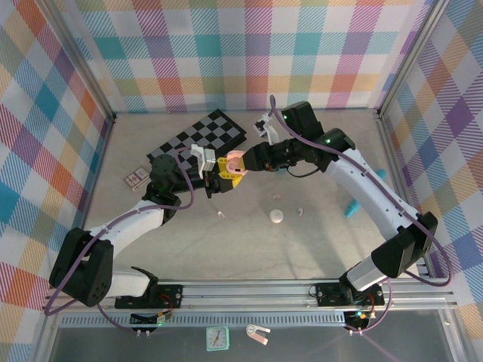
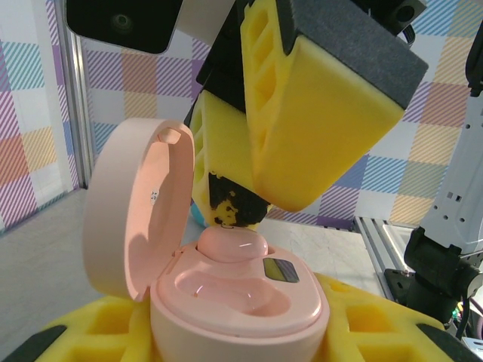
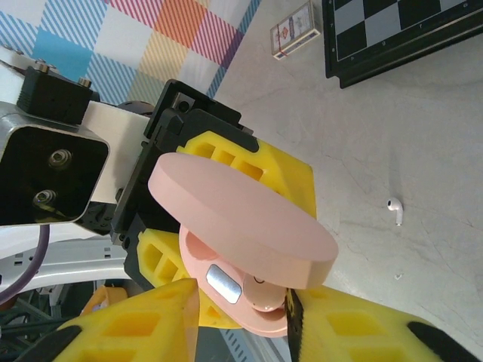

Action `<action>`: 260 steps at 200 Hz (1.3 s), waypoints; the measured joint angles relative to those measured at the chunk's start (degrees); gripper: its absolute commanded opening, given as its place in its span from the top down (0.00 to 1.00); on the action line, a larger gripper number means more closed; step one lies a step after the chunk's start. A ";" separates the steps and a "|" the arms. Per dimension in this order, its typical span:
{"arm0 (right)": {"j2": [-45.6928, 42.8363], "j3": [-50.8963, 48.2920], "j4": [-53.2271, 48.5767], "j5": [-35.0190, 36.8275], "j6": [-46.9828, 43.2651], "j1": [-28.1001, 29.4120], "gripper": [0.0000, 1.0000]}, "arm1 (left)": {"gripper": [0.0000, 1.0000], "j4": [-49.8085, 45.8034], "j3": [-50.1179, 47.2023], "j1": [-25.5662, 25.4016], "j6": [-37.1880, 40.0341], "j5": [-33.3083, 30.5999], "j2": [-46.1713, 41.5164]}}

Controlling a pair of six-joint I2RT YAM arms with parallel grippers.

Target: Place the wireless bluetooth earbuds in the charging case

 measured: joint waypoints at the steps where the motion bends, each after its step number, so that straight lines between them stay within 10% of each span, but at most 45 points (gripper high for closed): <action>1: 0.00 0.02 0.00 0.09 -0.02 0.00 0.60 | 0.70 -0.02 -0.02 0.00 0.00 -0.02 0.00; 136: -23.50 -24.24 6.60 7.32 -1.49 -10.40 0.51 | 0.70 -0.02 -0.31 4.22 -0.66 -0.55 -4.66; 260: -1.66 -45.20 28.33 17.35 26.56 -12.00 0.50 | 0.70 -4.55 -0.81 4.44 0.42 -0.50 -8.66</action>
